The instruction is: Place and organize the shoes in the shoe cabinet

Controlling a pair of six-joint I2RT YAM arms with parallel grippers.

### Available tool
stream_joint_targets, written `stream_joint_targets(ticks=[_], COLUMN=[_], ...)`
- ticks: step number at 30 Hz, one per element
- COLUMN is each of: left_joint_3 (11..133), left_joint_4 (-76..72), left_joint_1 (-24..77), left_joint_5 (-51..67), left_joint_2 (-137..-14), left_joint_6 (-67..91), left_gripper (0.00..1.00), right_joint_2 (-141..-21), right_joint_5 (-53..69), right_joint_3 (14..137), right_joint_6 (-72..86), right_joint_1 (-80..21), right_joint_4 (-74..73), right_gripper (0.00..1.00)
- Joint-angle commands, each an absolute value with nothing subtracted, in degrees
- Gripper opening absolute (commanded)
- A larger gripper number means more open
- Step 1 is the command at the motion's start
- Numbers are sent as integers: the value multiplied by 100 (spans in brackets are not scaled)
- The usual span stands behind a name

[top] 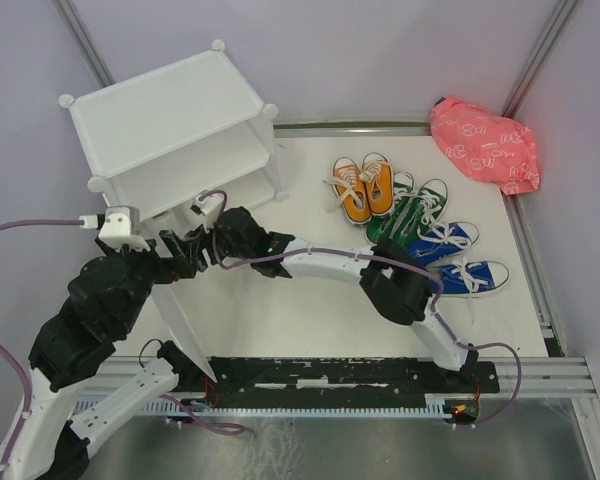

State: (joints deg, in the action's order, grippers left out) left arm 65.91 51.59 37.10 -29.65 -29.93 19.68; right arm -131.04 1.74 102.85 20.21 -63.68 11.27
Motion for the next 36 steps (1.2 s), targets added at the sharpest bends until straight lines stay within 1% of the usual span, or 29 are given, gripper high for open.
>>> stream_joint_targets(ticks=[1, 2, 5, 8, 13, 21, 25, 27, 32, 36], left_joint_3=[6419, 6404, 6402, 6424, 6436, 6513, 6499, 6475, 6490, 6530], left_joint_4=[5560, 5566, 5576, 5611, 5629, 5601, 5611, 5595, 5615, 5658], left_joint_1=[3697, 3692, 3702, 3693, 3698, 3696, 3692, 3709, 3696, 3694], left_joint_5=[-2815, -2809, -2787, -2813, -2841, -2864, -2885, -2882, -2885, -2957], left_joint_2=[-2770, -2736, -2622, -2487, -2396, -2476, -2484, -2508, -2534, -2531], left_joint_6=[2055, 2041, 2038, 2080, 2126, 2092, 2090, 2092, 2051, 2020], left_gripper=[96, 96, 96, 96, 97, 96, 96, 96, 96, 96], right_joint_2=[-11677, -11458, -10981, -10841, -11031, -11068, -11157, -11312, -11593, -11855], right_joint_5=[206, 99, -333, -767, -892, -2009, -2183, -2072, -871, -751], right_joint_3=[9474, 9230, 8676, 8516, 8386, 7904, 7796, 7762, 7683, 7828], right_joint_6=[1398, 1367, 1370, 1276, 1200, 1143, 990, 930, 1194, 1383], right_joint_1=[-6566, -6581, -6586, -6583, -6579, -6577, -6558, -6496, -6090, -5856], right_joint_4=[697, 646, 268, -497, -789, -77, 281, 570, 1380, 1464], right_gripper=[81, 84, 100, 99, 99, 99, 99, 99, 99, 100])
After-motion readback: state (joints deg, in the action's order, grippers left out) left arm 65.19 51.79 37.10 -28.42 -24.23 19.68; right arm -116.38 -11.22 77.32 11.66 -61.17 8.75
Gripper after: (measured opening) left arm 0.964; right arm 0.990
